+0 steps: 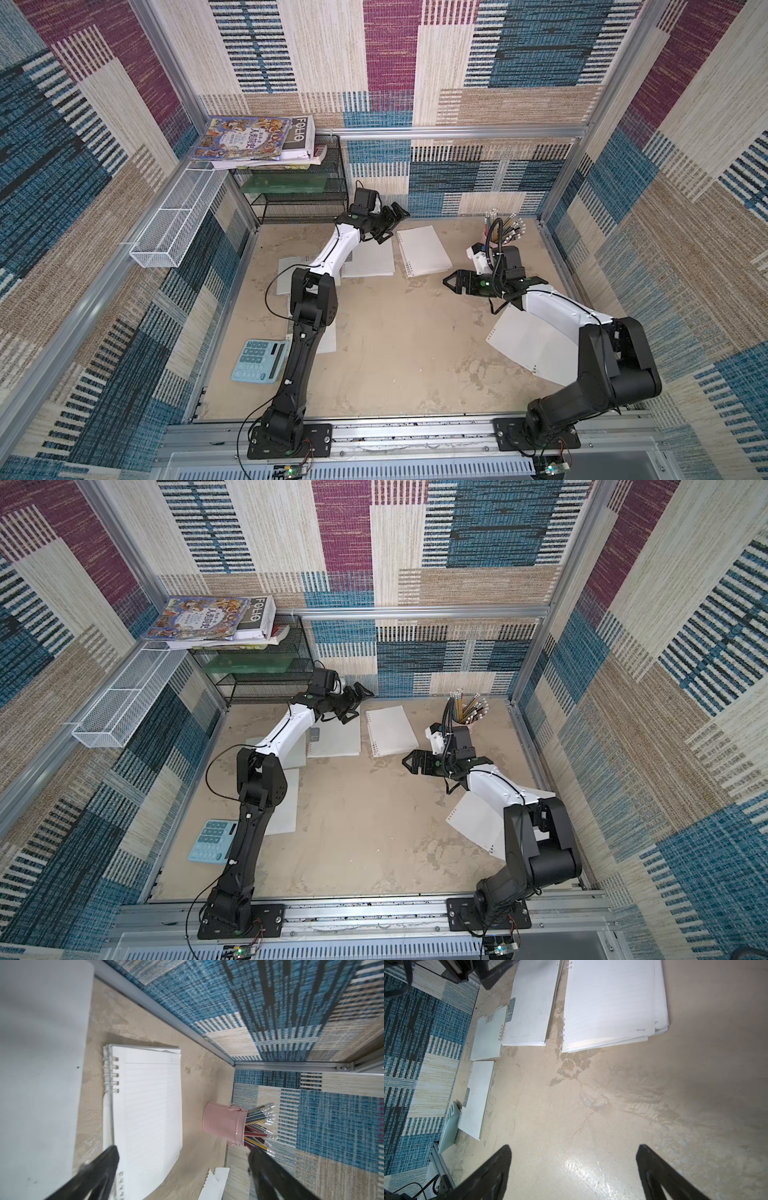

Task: Tear off pages from different notebooks
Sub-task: Place the notebook at the center of the board, then open the notebook at the center of the board.

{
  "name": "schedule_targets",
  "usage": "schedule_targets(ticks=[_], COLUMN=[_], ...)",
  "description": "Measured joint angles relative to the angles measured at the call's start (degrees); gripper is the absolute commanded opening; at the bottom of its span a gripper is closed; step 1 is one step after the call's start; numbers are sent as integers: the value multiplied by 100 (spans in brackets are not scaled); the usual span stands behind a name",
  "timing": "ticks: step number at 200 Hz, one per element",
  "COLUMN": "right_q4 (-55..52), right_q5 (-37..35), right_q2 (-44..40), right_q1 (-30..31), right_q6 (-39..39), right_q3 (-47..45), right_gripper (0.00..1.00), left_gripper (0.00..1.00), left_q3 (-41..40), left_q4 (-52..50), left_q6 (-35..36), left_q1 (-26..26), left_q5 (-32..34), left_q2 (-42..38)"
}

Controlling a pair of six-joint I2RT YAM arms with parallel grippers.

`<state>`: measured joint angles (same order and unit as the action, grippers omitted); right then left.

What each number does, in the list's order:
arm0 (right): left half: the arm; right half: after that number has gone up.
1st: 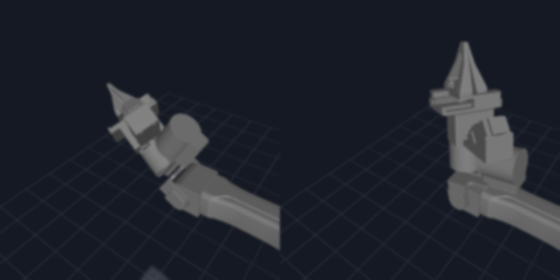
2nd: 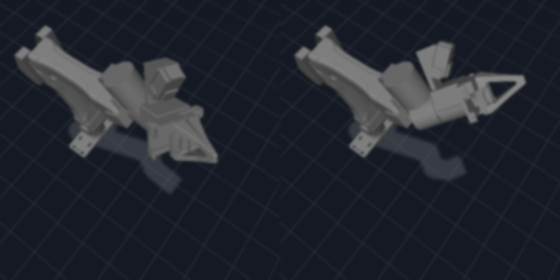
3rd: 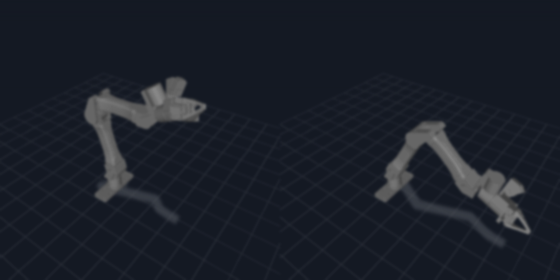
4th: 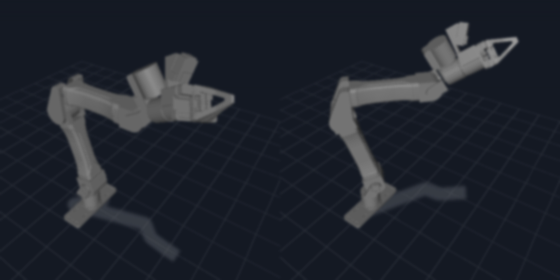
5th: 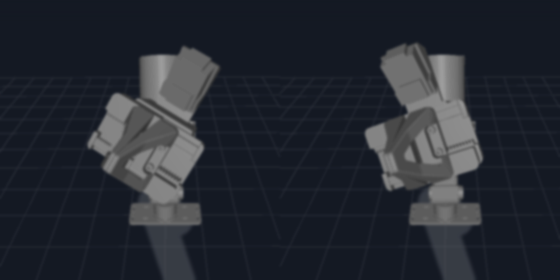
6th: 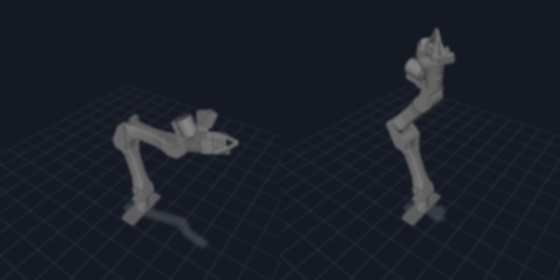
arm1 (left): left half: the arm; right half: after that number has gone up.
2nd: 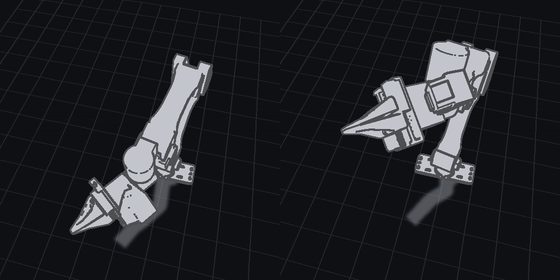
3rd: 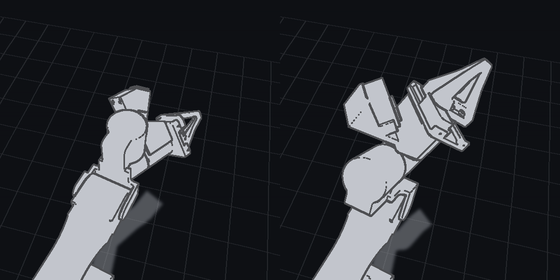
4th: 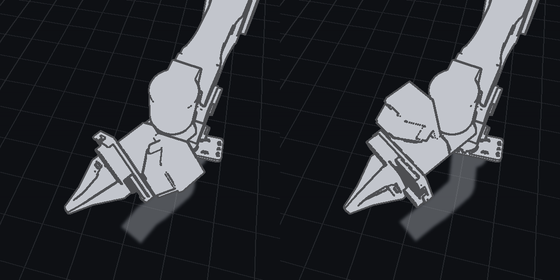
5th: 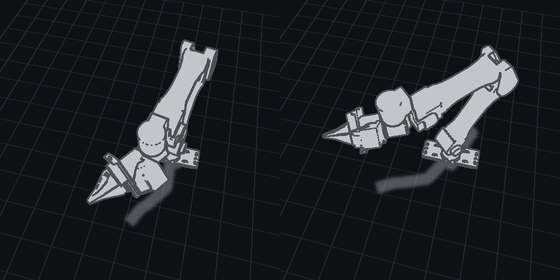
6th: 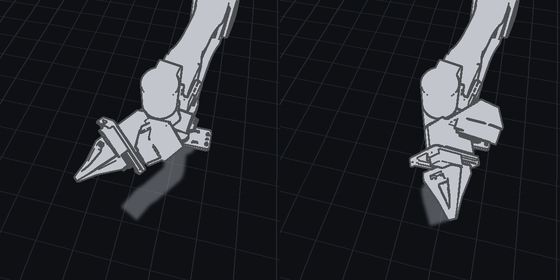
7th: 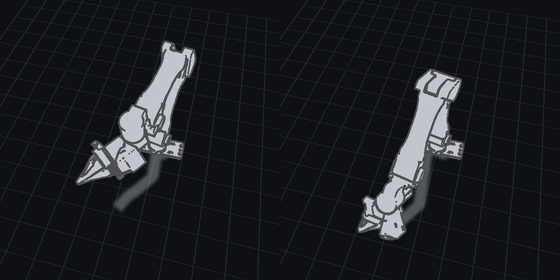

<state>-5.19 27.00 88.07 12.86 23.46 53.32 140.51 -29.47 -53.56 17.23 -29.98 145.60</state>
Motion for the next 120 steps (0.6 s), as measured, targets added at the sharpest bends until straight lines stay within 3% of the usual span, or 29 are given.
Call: schedule_targets(ticks=[26, 47, 68, 81, 120], right_q4=[94, 496, 802, 721, 610], right_q5=[-9, 216, 391, 264, -332], right_q2=[-48, -144, -50, 92, 557], right_q1=[52, -111, -271, 7, 1268], right_q6=[-33, 76, 223, 146, -289], right_q3=[-39, -339, -459, -166, 745], right_gripper=[96, 96, 95, 96, 96], left_gripper=[99, 99, 99, 99, 99], left_q3=[-1025, -2970, -4843, -5670, -7420], left_q4=[-835, -1147, -1099, -1095, -1427], left_q6=[658, 1049, 1176, 1156, 999], left_q1=[-205, -538, -1300, -1683, -1886], left_q5=[527, 1272, 1878, 2251, 2736], left_q2=[-817, -2352, -4024, -4568, -5536])
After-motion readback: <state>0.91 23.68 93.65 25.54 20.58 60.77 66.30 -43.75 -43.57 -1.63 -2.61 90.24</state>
